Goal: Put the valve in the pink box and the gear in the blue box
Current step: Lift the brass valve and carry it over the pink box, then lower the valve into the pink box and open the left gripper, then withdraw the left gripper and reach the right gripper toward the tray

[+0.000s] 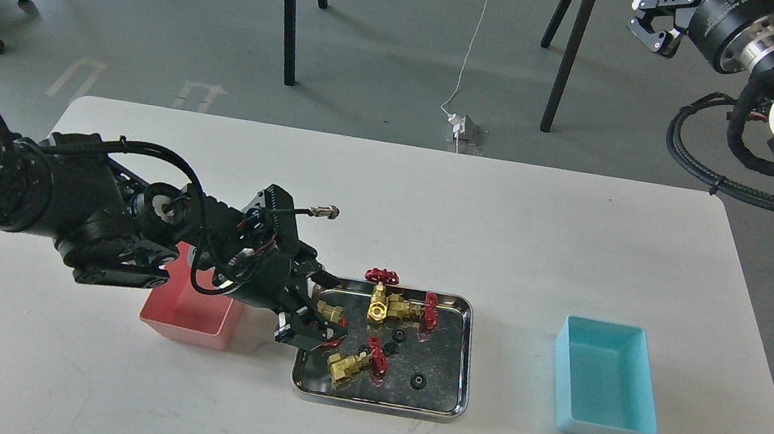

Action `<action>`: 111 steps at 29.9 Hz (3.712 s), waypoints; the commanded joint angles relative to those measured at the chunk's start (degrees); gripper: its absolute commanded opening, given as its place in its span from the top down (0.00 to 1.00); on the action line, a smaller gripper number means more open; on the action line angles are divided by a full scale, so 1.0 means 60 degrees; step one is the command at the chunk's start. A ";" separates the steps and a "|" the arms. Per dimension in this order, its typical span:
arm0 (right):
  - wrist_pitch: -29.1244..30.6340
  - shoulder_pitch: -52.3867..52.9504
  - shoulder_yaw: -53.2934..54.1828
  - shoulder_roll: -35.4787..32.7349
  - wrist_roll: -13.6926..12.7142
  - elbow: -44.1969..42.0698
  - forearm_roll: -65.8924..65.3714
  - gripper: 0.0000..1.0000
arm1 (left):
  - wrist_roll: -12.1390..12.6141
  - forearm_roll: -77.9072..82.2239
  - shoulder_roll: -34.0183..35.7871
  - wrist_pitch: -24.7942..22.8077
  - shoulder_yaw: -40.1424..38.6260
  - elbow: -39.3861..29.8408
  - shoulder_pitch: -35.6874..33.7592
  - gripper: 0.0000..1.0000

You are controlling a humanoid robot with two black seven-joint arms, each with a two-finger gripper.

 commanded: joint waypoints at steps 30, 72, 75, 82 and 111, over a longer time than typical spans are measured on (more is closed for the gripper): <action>-0.0016 -0.0290 0.0147 0.0069 0.0045 -0.0059 0.0001 0.01 | -0.0001 0.0470 0.3369 0.0218 -0.1453 -0.2164 -0.1689 0.93; 0.0466 0.0440 -0.3056 -0.0779 0.0002 0.3277 -0.5645 0.01 | -0.0001 0.2169 0.6241 -0.0529 -0.4188 -0.1783 0.0844 0.13; 0.1110 0.1376 -0.4798 -0.0897 0.0045 0.4346 -0.7946 0.01 | -0.0001 0.1776 0.7398 -0.1492 -0.6016 -0.2719 0.0814 0.13; 0.1200 0.3896 -0.9544 0.0476 0.0133 0.6442 -1.1349 0.01 | -0.0001 -0.5028 0.8529 -0.2771 -0.8673 -0.4771 0.1093 0.06; 0.0307 0.3504 -1.3476 0.3922 0.0075 0.5580 -1.3623 0.35 | -0.0001 -0.9887 0.6245 -0.3283 -1.0681 -0.5140 0.2455 0.03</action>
